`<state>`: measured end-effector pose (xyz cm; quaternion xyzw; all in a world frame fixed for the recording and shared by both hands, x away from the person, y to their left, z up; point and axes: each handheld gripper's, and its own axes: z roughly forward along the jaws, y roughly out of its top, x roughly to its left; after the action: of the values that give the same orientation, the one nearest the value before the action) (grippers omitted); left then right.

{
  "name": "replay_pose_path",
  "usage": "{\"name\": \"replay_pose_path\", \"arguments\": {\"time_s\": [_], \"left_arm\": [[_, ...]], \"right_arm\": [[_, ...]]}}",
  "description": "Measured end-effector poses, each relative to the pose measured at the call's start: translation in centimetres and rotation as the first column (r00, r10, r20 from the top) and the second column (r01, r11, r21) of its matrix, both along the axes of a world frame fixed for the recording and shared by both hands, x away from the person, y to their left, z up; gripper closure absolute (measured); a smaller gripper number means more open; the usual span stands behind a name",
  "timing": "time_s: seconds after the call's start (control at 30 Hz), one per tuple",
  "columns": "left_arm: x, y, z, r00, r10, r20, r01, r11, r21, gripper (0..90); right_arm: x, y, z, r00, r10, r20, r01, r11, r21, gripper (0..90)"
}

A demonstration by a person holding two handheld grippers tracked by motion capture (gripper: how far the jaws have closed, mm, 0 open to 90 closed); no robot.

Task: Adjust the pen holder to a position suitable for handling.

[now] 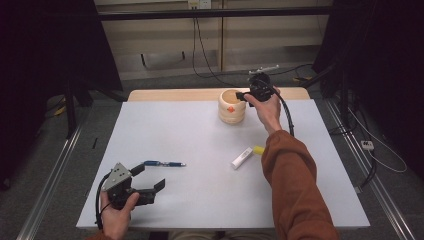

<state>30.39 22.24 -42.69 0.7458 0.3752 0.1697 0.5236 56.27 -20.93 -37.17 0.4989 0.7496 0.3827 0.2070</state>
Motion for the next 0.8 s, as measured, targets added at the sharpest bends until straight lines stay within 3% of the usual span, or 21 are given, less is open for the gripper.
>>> {"name": "replay_pose_path", "arguments": {"time_s": [0.33,0.4,0.7,0.8], "left_arm": [[-0.1,0.1,0.0,0.9999,-0.004,-0.011,0.004,1.0,-0.008,6.9],[-0.1,0.1,-0.1,0.9999,-0.004,-0.014,0.004,0.9999,-0.012,6.9],[0.0,0.1,-0.2,0.9997,-0.008,-0.021,0.008,0.9999,-0.007,6.9],[-0.1,0.1,-0.2,0.9997,-0.006,-0.023,0.006,0.9999,-0.009,6.9]], "right_arm": [[2.4,0.9,-1.6,0.9983,-0.04,-0.042,0.039,0.9989,-0.027,46.6],[2.6,0.9,-1.9,0.9977,-0.053,-0.042,0.051,0.9976,-0.046,47.2],[3.2,1.0,-3.2,0.9949,-0.056,-0.084,0.053,0.998,-0.036,51.1],[3.3,1.2,-3.4,0.9947,-0.072,-0.073,0.07,0.997,-0.034,58.0]]}}
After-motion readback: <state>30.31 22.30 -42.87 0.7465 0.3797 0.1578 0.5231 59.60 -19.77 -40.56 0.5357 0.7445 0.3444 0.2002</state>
